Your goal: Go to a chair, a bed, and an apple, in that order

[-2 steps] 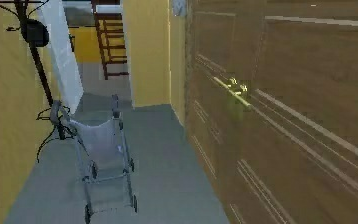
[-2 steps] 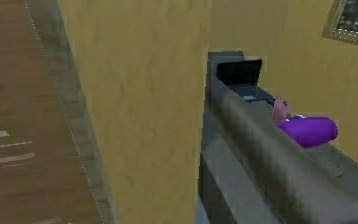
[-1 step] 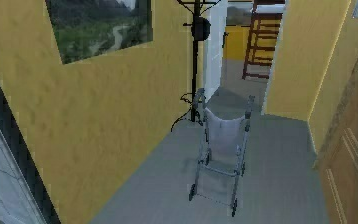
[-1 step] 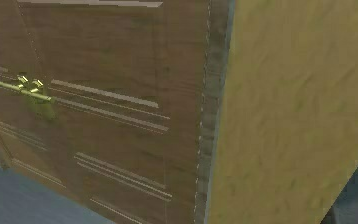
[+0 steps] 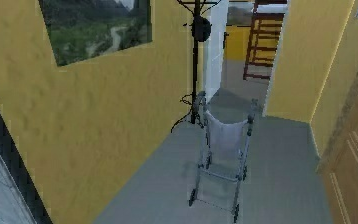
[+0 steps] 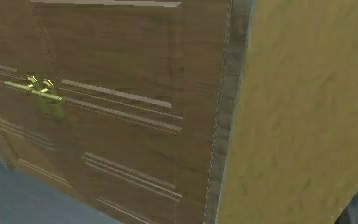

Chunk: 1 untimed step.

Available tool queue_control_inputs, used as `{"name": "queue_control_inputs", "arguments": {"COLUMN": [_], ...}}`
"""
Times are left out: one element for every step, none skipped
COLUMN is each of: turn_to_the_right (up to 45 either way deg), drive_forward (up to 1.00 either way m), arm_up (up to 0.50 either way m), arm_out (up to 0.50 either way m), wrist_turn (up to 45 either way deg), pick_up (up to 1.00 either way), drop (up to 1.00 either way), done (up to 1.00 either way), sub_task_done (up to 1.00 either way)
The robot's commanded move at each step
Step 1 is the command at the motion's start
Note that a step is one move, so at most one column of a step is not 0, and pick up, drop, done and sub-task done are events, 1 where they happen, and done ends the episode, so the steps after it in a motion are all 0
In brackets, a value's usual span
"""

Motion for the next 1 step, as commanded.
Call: {"name": "queue_control_inputs", "arguments": {"turn_to_the_right": [-45.0], "drive_forward": [0.0], "arm_up": [0.0], "arm_out": [0.0], "wrist_turn": [0.0], "pick_up": [0.0], "drop": [0.0], "done": [0.0], "sub_task_done": [0.0]}}
